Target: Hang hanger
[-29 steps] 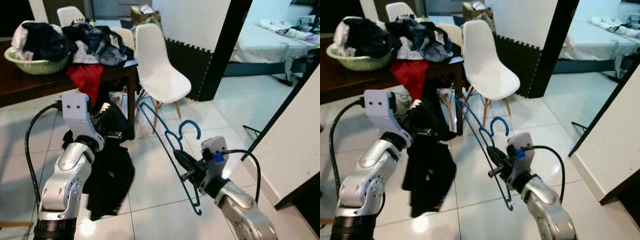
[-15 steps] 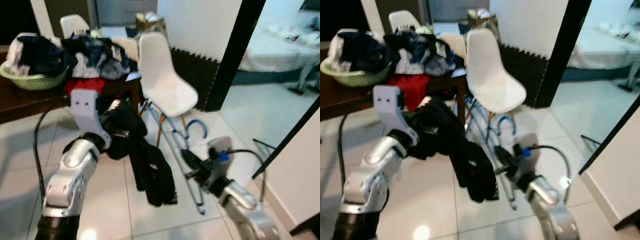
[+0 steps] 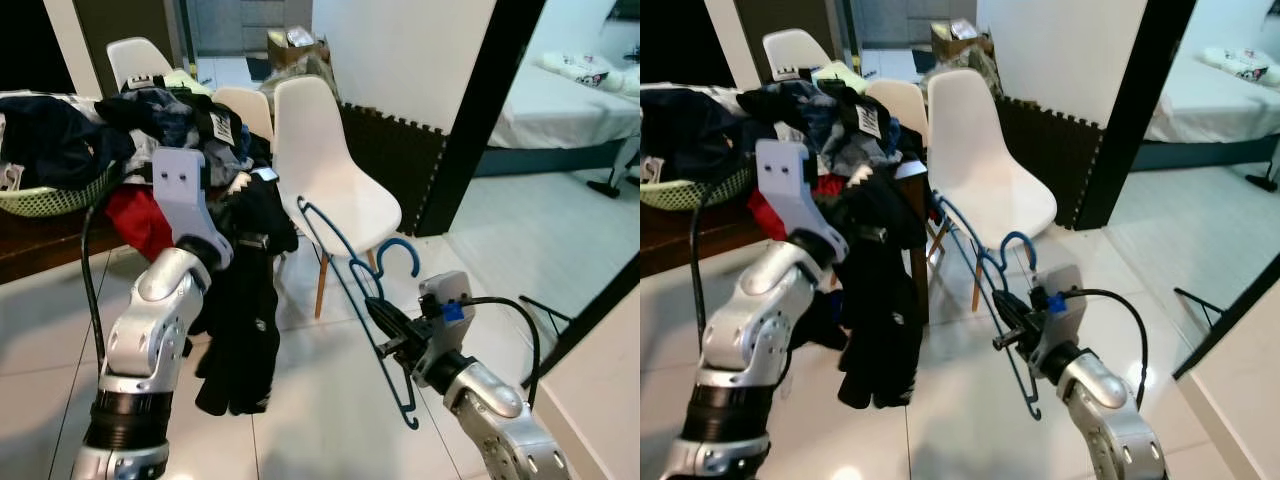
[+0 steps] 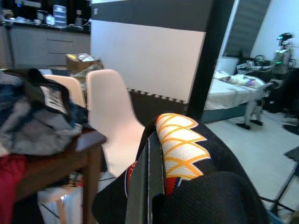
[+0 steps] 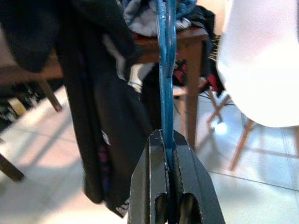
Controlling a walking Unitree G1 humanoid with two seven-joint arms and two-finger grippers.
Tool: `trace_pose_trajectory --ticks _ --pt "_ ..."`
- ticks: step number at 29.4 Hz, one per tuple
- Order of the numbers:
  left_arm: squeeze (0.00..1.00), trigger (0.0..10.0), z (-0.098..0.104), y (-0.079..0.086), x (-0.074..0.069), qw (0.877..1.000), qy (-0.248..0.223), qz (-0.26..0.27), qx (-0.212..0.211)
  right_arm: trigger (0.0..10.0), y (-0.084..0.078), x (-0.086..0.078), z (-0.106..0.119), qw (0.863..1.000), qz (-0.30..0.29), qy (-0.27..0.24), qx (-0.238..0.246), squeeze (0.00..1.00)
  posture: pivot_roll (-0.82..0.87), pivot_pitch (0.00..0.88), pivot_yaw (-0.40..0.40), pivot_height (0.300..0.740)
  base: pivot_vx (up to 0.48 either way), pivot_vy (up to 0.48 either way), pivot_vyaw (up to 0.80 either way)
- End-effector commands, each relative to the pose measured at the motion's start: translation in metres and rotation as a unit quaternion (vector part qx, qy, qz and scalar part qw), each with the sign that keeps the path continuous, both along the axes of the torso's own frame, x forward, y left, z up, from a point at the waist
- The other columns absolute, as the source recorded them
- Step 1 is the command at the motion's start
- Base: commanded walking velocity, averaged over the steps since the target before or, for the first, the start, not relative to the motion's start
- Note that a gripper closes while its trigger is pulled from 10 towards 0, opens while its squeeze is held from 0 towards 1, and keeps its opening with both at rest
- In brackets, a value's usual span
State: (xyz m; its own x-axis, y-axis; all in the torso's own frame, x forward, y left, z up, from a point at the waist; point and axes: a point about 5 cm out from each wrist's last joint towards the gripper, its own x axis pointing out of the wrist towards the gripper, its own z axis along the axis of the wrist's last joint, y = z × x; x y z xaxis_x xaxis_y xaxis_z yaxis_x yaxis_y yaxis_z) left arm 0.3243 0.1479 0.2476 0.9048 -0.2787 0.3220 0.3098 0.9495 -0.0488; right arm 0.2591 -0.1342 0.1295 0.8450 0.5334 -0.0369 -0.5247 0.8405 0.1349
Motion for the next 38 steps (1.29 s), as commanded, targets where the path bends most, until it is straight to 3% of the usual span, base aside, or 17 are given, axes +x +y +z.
trace_pose_trajectory --ticks 1,3,6,8,9,16,23,26,35,38 --pt "0.00 10.0 0.007 0.003 0.005 1.000 -0.013 -0.001 0.003 10.0 -0.004 -0.001 0.000 1.000 -0.004 0.002 -0.003 0.00 0.01 0.027 -0.042 0.740 0.480 0.000 0.00" --pt "0.00 10.0 0.007 0.003 0.005 1.000 -0.013 -0.001 0.003 10.0 -0.004 -0.001 0.000 1.000 -0.004 0.002 -0.003 0.00 0.01 0.027 -0.042 0.740 0.480 0.000 0.00" --pt "0.00 10.0 0.026 0.015 0.012 0.999 -0.044 0.029 0.007 10.0 -0.005 -0.001 0.000 1.000 -0.006 0.002 -0.004 0.00 0.01 0.028 -0.045 0.740 0.480 0.000 0.00" --pt "0.00 10.0 0.026 0.015 0.012 0.999 -0.044 0.029 0.007 10.0 -0.005 -0.001 0.000 1.000 -0.006 0.002 -0.004 0.00 0.01 0.028 -0.045 0.740 0.480 0.000 0.00" --pt "0.00 10.0 0.038 0.023 0.016 0.997 -0.061 0.044 0.011 10.0 -0.006 -0.001 0.000 1.000 -0.006 0.002 -0.006 0.00 0.01 0.030 -0.047 0.740 0.480 0.000 0.00" --pt "0.00 10.0 0.057 0.037 0.022 0.994 -0.088 0.063 0.027 10.0 -0.006 -0.001 0.000 1.000 -0.005 0.002 -0.009 0.00 0.01 0.031 -0.048 0.740 0.480 0.000 0.00" --pt "0.00 10.0 0.099 0.069 0.034 0.982 -0.136 0.122 0.049 10.0 -0.006 -0.001 0.000 1.000 -0.007 0.001 -0.010 0.00 0.01 0.032 -0.040 0.740 0.480 0.000 0.00" --pt "0.00 10.0 0.109 0.080 0.037 0.978 -0.145 0.138 0.056 10.0 -0.006 -0.001 0.001 1.000 -0.009 0.001 -0.011 0.00 0.01 0.033 -0.039 0.740 0.480 0.000 0.00" --pt "0.00 10.0 0.121 0.092 0.045 0.974 -0.150 0.147 0.080 10.0 -0.006 -0.001 0.001 1.000 -0.010 0.001 -0.011 0.00 0.01 0.036 -0.034 0.740 0.480 0.000 0.00" --pt "0.00 10.0 0.138 0.110 0.047 0.967 -0.159 0.172 0.100 10.0 -0.007 -0.001 0.001 1.000 -0.012 0.000 -0.011 0.00 0.00 0.038 -0.031 0.740 0.480 0.000 0.00"
